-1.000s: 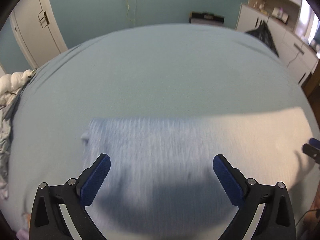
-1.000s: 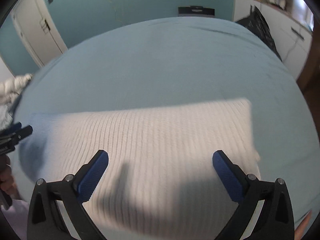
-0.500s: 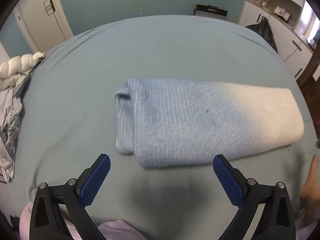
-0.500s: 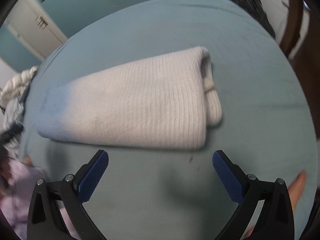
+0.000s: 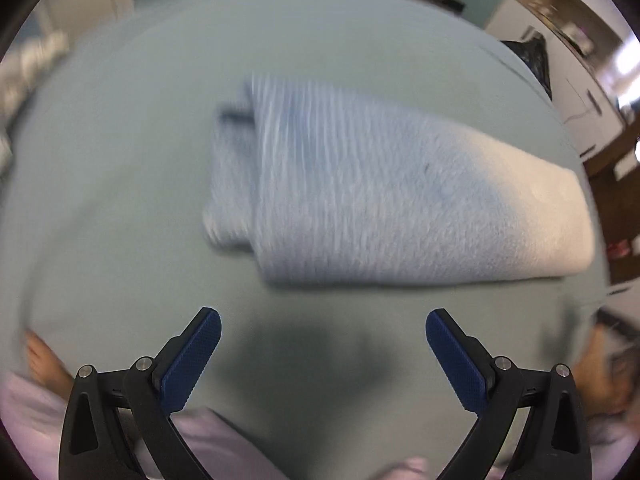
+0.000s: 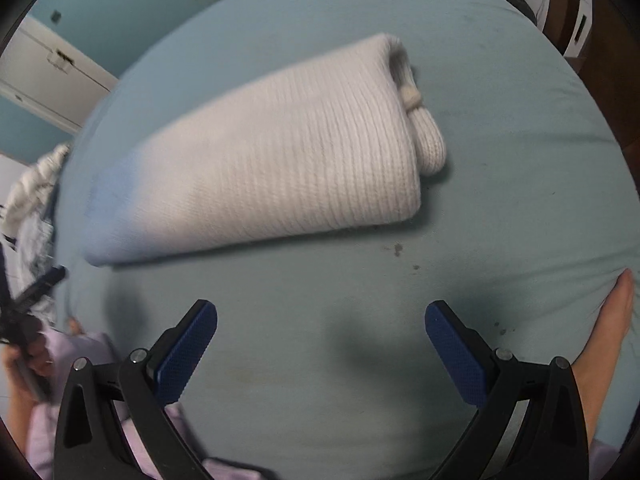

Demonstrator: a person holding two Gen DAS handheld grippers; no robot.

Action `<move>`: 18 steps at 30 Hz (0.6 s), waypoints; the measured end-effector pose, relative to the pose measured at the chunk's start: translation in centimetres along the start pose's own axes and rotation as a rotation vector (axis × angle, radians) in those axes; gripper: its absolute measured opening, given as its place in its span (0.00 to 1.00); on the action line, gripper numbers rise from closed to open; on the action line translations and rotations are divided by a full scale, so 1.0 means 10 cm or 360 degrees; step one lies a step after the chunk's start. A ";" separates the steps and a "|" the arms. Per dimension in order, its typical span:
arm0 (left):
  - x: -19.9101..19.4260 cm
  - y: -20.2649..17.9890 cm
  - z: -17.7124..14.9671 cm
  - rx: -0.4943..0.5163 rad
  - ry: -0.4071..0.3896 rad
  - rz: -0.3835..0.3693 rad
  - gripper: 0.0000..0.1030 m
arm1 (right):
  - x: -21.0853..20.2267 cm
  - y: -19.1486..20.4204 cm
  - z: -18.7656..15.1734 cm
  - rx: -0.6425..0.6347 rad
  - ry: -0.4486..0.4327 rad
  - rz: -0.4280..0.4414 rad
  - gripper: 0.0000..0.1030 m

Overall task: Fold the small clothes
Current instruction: 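Move both tools back from the rolled bundle, then grasp the rolled bundle with both tools and lift it off the bed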

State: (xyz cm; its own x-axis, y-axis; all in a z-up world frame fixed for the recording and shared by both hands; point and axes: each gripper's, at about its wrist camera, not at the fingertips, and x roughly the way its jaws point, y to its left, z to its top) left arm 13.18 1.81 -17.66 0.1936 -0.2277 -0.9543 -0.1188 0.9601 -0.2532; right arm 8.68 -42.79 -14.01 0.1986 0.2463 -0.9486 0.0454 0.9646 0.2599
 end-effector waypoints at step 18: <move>0.94 0.63 0.23 -0.1193 0.0232 -0.0729 1.00 | 0.41 -0.09 -0.12 0.0106 0.0238 0.0235 0.99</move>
State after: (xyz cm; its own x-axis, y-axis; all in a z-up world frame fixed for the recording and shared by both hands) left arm 16.52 6.09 -27.82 0.2588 -0.6307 -0.7316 -0.6760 0.4228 -0.6036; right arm 8.26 -42.58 -18.33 0.0606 0.4007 -0.9142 0.0920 0.9097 0.4049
